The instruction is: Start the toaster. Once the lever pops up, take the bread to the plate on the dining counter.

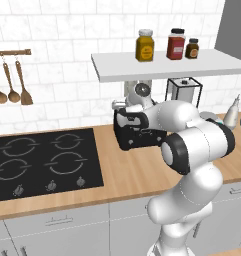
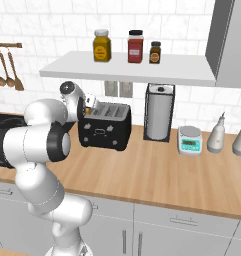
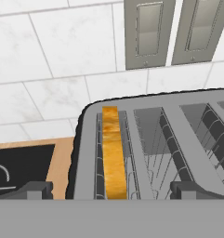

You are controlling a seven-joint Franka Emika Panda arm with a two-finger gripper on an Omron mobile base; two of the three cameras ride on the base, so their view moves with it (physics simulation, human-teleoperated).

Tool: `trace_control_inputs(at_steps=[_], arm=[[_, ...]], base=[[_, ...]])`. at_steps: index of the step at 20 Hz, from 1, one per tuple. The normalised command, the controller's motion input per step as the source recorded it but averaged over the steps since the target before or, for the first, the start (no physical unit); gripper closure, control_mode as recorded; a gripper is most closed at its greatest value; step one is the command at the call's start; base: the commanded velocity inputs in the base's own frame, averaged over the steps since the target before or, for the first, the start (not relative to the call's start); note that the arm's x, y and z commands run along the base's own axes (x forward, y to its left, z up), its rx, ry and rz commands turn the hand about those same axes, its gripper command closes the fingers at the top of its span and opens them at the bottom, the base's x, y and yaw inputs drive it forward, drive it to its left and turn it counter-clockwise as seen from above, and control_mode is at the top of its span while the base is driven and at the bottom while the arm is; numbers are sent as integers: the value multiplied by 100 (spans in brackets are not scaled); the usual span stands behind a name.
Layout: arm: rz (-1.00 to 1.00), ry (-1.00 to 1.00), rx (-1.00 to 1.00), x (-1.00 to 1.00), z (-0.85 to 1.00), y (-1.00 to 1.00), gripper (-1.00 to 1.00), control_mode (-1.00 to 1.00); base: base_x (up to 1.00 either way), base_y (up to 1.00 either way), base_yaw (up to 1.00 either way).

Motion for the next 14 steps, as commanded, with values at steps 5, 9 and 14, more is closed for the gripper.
trace_control_inputs(at_steps=[5, 9, 14], arm=[[0, 0, 0, 0, 0, 0, -100, -100], [0, 0, 0, 0, 0, 0, -100, -100], [0, 0, 0, 0, -2, 0, -100, -100]], base=[[0, 0, 0], [0, 0, 0], [0, 0, 0]])
